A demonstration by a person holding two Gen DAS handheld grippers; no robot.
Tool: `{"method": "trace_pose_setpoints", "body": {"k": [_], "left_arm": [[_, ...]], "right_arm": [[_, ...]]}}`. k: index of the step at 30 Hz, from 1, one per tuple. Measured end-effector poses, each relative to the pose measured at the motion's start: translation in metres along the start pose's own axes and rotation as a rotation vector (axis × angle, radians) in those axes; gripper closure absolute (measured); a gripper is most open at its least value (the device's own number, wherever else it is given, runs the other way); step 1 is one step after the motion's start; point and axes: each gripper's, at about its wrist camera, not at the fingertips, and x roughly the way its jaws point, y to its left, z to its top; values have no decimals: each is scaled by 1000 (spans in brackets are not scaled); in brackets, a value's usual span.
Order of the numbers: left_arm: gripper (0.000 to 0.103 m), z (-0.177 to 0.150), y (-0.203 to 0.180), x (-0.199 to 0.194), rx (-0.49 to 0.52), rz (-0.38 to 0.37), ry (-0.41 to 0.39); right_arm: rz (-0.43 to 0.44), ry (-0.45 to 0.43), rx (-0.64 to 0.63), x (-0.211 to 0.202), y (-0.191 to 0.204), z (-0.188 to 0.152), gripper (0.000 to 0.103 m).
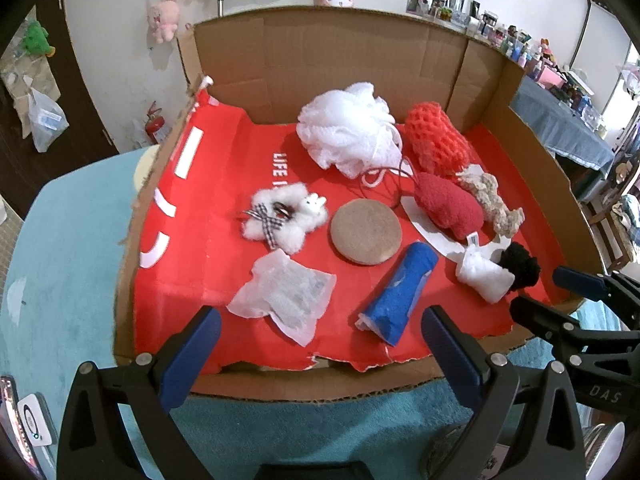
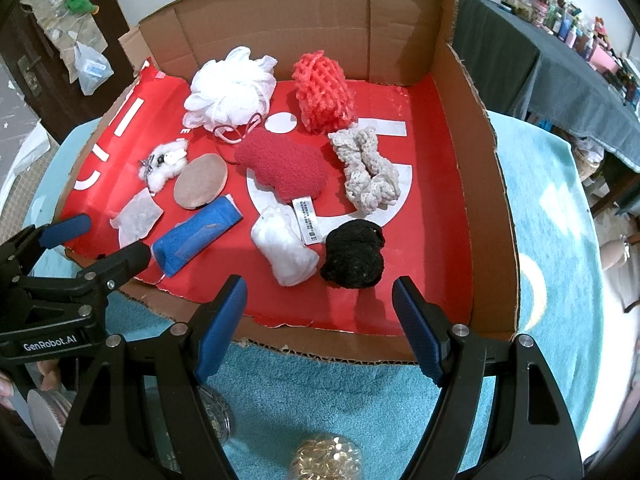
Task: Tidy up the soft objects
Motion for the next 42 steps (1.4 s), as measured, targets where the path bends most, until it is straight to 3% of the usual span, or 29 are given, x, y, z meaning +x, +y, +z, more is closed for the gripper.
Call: {"method": "trace_pose_setpoints", "body": {"k": [5, 13, 18, 21, 24, 29, 32, 37, 42], "left_arm": [[1, 3, 11, -28, -43, 31, -75], [0, -20, 20, -112, -52, 28, -261], [0, -60, 15, -153, -39, -15, -358], [0, -86, 12, -167, -39, -47, -384], [0, -113, 6, -177, -30, -66, -409], [0, -147, -4, -182, 1, -73, -421], [0, -170, -8, -177, 7, -96, -408], [0, -191, -15, -153, 11, -94, -363], [0, -203, -20, -113, 23, -77, -267]], "right_arm": [[-32, -48, 7, -16, -4, 4, 29], [-62, -192, 19, -87, -6, -7, 29], [-59, -289, -3, -132, 6, -41, 28], [-31, -337, -21, -150, 16, -71, 16], [-48, -387, -70, -164, 34, -106, 15], [-110, -484, -138, -175, 62, -163, 6], [-108, -496, -121, -172, 63, -184, 6], [-100, -455, -69, -151, 53, -210, 6], [-84, -360, -11, -106, 38, -223, 6]]}}
